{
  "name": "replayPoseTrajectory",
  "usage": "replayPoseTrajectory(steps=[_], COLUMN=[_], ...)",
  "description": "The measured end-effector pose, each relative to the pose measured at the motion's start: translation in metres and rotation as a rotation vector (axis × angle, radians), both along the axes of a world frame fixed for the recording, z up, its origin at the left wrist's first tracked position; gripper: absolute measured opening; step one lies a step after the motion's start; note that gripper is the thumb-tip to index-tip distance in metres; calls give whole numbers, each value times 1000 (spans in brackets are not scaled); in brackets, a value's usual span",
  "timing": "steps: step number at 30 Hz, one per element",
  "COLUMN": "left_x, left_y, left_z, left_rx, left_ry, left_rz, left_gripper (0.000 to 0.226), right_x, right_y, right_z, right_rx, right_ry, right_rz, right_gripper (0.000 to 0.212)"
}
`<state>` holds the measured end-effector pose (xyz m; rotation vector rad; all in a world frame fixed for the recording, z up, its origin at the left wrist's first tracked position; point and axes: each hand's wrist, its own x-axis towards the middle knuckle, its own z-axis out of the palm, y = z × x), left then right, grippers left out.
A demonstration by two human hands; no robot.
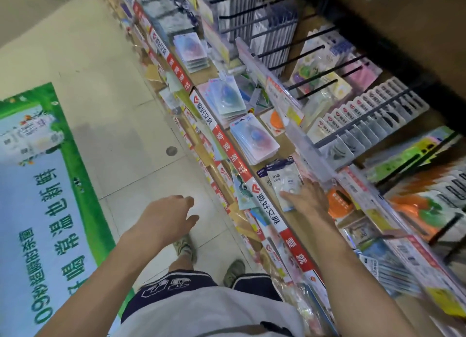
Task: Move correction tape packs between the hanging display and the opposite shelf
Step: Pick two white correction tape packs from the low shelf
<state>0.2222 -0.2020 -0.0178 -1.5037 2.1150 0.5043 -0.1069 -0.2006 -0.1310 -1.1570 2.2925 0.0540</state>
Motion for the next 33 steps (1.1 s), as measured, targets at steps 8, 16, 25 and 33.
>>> replayPoseTrajectory(steps=[8, 16, 25, 33], left_x=[-13, -62, -144, -223], left_y=[-7, -4, -11, -19], left_z=[-4, -27, -88, -124], left_rx=[48, 233, 446, 138], left_ry=[74, 178, 505, 460], left_rz=[-32, -147, 138, 461], left_gripper=[46, 45, 38, 63], right_x=[-23, -12, -9, -3], right_y=[33, 97, 144, 167], right_z=[1, 23, 28, 49], right_rx=[-244, -400, -512, -625], right_ry=[-593, -795, -770, -708], right_rz=[-419, -522, -631, -710], right_gripper=[31, 27, 27, 30])
